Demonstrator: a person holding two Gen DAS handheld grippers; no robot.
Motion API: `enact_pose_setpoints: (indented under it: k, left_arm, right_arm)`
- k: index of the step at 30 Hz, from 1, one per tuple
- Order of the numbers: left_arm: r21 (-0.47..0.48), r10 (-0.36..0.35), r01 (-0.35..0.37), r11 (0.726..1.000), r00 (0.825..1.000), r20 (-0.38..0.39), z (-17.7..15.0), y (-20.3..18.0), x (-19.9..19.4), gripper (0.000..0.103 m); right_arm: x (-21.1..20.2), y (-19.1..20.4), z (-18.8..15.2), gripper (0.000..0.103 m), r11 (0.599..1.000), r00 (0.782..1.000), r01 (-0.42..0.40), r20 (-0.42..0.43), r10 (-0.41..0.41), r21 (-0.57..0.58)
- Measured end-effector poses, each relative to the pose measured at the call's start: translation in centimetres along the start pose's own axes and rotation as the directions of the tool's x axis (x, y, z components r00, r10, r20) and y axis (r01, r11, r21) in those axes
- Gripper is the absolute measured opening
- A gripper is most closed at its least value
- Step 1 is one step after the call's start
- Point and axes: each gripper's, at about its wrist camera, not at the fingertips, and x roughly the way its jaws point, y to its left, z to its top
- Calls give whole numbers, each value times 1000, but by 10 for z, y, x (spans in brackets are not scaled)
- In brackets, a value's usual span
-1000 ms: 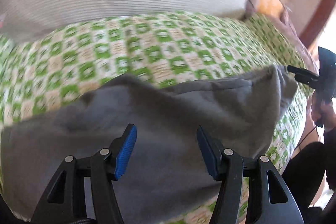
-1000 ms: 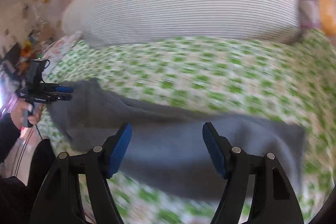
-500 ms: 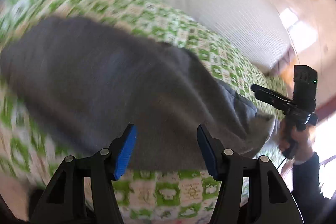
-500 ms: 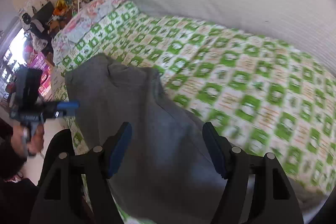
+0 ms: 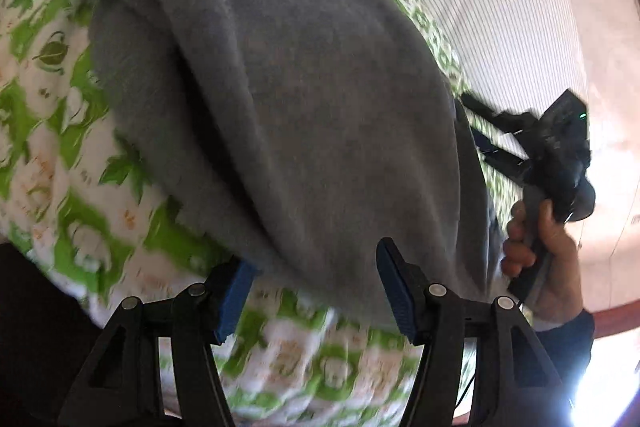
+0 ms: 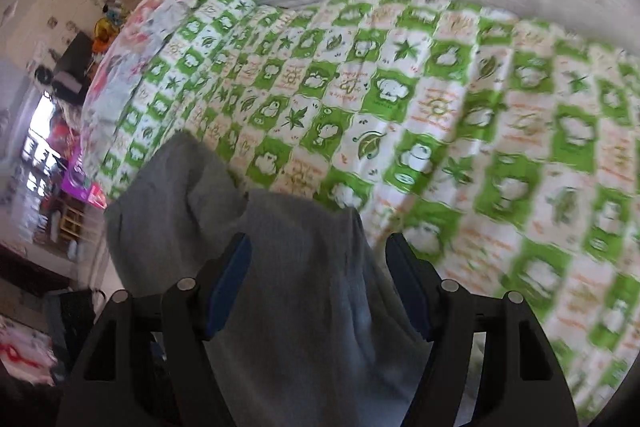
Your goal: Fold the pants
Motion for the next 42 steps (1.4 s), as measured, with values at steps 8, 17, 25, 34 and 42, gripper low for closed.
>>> enact_pose_setpoints:
  k: [8,17,25,34,42]
  left_arm:
    - [76,-55,46,996,991,124,18,1,-22,8]
    - [108,23,-31,994,997,80,4,26,-14,15]
    - [230,27,-57,972,991,132,-7,-6,-48,26]
    - [441,-102,74,894,994,39,-34,-121,-18,36]
    - [637,-132,167,752,986,-103,-52,-226,37,36]
  right_arm:
    - [6,1,26,10,998,996,62,65,-61,-14]
    - [44,-16,17,15,990,984,142,103,-143,12]
    - [-48,-24,-1,40,989,970,110,209,-128,93]
    - [-157,-75,-84,42,960,940,150,267,-213,238]
    - [-250,-117,-165,43,895,895,173,313,-318,412]
